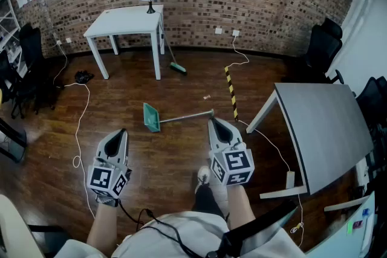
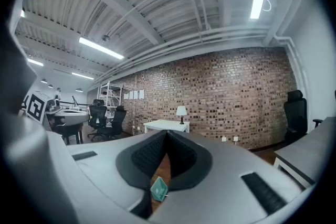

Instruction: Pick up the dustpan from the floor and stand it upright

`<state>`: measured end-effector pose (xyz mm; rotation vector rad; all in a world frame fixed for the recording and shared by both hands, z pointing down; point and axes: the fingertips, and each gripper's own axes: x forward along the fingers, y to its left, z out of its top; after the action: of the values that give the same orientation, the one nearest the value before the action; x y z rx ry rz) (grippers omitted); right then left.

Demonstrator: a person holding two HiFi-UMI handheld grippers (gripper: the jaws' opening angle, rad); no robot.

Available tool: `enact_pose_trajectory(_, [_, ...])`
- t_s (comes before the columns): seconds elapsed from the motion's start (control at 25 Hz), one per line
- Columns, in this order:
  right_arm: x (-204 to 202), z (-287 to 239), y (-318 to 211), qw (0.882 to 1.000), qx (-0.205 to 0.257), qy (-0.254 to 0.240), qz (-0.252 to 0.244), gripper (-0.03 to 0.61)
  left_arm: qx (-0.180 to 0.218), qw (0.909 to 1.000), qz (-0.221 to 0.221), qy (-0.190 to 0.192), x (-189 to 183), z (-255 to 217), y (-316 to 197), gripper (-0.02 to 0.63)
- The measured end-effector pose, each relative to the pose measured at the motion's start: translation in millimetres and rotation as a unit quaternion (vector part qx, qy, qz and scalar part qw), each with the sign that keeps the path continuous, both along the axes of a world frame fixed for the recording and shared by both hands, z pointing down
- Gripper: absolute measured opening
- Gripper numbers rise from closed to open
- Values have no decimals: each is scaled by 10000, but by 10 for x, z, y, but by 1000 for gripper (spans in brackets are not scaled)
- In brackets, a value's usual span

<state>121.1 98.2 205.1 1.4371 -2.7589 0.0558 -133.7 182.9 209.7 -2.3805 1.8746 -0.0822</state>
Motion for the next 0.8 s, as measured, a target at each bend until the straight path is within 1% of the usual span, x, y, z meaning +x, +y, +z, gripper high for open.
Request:
enact_pose_trajectory(0.12, [30,72,-488,9995,104,276,-67,-8,45,10000,27,-15,84,18,-511,-3])
enact_pose_trajectory(0.24, [58,130,-1082,9981,230,559,-145,-8,30,9999,-26,165,128,50,-1095,-3])
enact_pose_trajectory(0.4, [249,65,-1937,9979,314,526,-210,-8,89,9997,78,203,403,26,-1879,-3])
enact_pose_trajectory(0.56, [513,46,-2704,9977,299,551,-248,-8,130,9996,40,258,641,-64,-2604,-2])
enact_pose_trajectory(0.68, [604,86,-3102,9973,305,595,-294,-8,46,9999,-28,118,707,-47,-2926,-2])
enact_pose_trajectory(0.8, [542,135,-3383,9979,200,451,-408,-8,-38,9998,-174,1,626,-28,-3156,-2])
